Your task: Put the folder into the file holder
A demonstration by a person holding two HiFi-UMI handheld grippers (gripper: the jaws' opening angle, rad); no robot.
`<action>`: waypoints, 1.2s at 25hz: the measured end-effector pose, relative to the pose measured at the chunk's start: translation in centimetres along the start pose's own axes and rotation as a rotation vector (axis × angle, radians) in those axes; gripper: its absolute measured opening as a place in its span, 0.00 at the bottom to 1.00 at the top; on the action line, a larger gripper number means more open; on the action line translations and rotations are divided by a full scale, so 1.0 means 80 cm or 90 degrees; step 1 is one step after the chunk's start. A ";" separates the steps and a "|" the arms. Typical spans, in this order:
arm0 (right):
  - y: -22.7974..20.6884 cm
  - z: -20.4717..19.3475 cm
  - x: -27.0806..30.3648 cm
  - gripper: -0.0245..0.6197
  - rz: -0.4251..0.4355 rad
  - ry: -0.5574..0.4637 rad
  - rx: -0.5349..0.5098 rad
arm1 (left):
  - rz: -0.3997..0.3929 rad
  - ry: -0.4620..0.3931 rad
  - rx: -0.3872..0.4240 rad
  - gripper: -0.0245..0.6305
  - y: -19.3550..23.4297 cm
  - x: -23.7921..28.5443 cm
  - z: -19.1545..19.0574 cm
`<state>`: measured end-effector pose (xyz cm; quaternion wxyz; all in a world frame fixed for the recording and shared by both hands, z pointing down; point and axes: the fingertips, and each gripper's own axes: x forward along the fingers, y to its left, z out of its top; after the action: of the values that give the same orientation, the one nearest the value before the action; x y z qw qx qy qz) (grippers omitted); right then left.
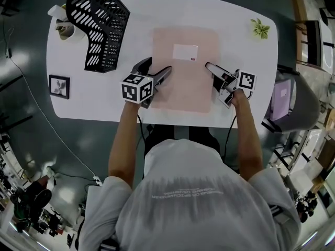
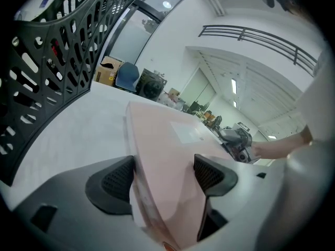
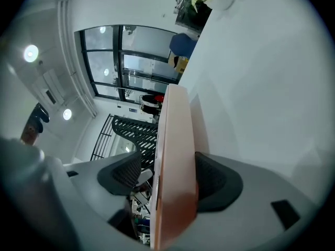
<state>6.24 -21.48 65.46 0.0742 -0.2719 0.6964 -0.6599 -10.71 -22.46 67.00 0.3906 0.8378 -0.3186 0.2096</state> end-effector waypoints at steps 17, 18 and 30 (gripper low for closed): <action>0.007 -0.029 0.032 0.35 0.030 0.047 0.030 | -0.030 0.001 -0.004 0.59 -0.006 -0.003 0.001; 0.009 -0.033 0.035 0.36 0.030 0.060 0.022 | -0.032 -0.002 -0.004 0.59 -0.006 -0.004 0.001; 0.045 -0.053 0.028 0.32 0.081 0.063 -0.049 | -0.120 -0.074 -0.059 0.63 -0.023 -0.028 0.018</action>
<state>1.38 -18.92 63.11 0.0709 -0.1964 0.7401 -0.6393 -10.92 -21.85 63.84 0.4278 0.8558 -0.2701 0.1078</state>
